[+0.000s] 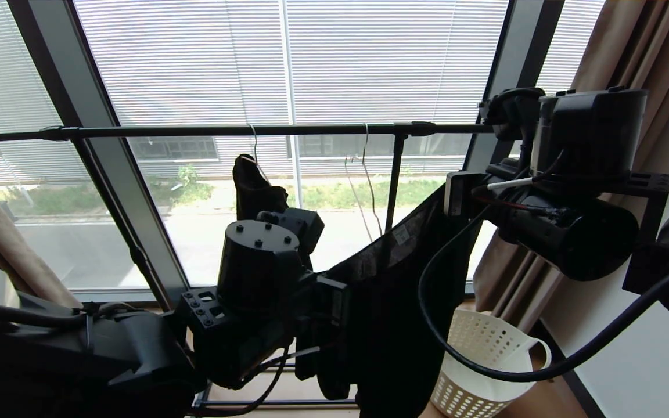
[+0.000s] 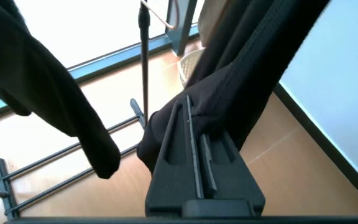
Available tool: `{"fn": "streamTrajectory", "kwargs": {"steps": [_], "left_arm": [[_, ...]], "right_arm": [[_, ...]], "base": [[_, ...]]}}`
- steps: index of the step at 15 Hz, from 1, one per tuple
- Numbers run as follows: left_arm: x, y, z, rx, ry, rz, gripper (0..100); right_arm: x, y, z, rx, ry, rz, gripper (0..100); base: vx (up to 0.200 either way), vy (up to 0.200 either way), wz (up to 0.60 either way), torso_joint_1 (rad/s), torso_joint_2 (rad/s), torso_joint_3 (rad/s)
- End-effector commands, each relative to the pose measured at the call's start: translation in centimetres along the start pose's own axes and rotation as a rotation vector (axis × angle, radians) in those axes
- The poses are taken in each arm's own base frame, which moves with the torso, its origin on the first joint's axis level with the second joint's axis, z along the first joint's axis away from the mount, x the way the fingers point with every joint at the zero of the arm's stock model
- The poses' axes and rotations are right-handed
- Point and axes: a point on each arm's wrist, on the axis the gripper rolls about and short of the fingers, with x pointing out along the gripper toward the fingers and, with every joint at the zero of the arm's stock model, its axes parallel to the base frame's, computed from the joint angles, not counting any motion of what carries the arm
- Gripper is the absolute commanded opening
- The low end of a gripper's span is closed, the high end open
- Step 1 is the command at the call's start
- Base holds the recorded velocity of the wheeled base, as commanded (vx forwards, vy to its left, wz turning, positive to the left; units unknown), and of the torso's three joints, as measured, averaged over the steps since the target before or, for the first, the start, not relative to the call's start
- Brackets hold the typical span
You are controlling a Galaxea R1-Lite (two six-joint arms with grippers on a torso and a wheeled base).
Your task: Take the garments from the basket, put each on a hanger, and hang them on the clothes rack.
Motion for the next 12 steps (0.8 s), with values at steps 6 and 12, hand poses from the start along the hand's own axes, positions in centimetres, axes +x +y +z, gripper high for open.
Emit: {"fn": "streamTrajectory", "kwargs": {"steps": [6,12], "left_arm": [[0.5,3.0,5.8,-0.039,-0.099,0.089,0],[0.6,3.2,7.3,-0.039,-0.074,0.098,0]], "right_arm": [[-1.1,-1.9,-2.3,-0.191,0.061,0.049,0],[-4.1,-4.0,-3.9,-0.387,0.061,0.225,0]], "base": [[0.000,0.000,0.00,0.000,0.00,0.000],[0.000,0.000,0.00,0.000,0.00,0.000]]}}
